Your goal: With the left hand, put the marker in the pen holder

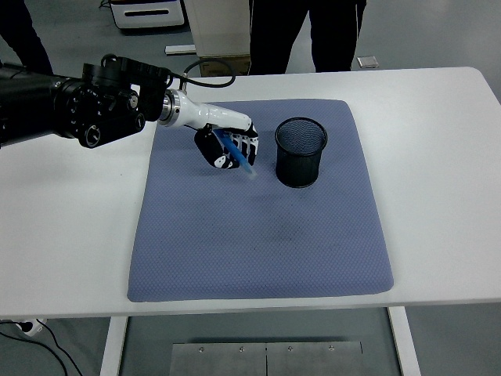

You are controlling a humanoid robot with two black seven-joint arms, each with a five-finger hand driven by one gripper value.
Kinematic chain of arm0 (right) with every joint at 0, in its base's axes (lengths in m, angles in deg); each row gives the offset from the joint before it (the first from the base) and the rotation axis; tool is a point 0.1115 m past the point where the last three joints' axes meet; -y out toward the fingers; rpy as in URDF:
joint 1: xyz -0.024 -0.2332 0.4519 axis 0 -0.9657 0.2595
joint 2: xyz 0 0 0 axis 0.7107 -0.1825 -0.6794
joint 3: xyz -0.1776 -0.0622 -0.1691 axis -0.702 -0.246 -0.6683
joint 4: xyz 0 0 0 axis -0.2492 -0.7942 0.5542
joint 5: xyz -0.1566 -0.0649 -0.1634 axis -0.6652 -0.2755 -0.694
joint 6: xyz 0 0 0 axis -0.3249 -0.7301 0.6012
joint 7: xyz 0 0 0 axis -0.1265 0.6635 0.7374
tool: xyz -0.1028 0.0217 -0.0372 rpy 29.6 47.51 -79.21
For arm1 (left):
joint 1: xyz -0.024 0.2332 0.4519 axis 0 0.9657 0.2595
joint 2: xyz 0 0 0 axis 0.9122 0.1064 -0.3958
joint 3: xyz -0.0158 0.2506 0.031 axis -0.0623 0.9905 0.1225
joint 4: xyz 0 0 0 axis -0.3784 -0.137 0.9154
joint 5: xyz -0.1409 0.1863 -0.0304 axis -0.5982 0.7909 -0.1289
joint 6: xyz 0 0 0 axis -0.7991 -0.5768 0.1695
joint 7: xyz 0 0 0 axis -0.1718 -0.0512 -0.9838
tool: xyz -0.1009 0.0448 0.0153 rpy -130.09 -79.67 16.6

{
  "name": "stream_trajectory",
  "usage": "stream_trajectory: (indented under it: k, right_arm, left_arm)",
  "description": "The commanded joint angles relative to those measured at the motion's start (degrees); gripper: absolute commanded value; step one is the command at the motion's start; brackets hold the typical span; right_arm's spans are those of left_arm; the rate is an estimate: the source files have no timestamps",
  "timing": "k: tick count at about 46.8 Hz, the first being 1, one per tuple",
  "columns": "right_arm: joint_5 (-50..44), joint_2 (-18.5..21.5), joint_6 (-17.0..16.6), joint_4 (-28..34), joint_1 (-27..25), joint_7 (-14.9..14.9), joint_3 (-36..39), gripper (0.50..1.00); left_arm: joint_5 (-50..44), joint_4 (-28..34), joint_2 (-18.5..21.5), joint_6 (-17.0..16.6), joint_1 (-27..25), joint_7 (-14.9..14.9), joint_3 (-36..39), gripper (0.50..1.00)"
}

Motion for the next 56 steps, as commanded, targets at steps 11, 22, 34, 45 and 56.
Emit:
stream_trajectory:
  k: [11,22,34,45,56]
  right_arm:
    - [-0.07,0.0,-0.01,0.0,0.0,0.0,0.0,1.0]
    - [0.02,0.0,-0.09,0.0,0.0,0.0,0.0,1.0]
    - [-0.07,0.0,0.0,0.0,0.0,0.0,0.0,1.0]
    - [-0.07,0.0,0.0,0.0,0.0,0.0,0.0,1.0]
    - [0.02,0.0,0.0,0.0,0.0,0.0,0.0,1.0]
  left_arm:
    - [0.1,-1.65,-2.39,1.87,-1.73,0.13,-3.81,0.5]
    - [0.1,-2.88,-4.59,2.92,-1.64,0.13,-6.63,0.5]
    - [-0.34,-3.85,-7.23,3.01,-1.64,-0.31,-10.59,0.5]
    - [-6.67,-3.93,-7.49,3.01,-0.94,-0.57,-12.96,0.5]
    - [-12.82,-3.85,-7.49,3.01,0.91,-0.74,-13.75,0.5]
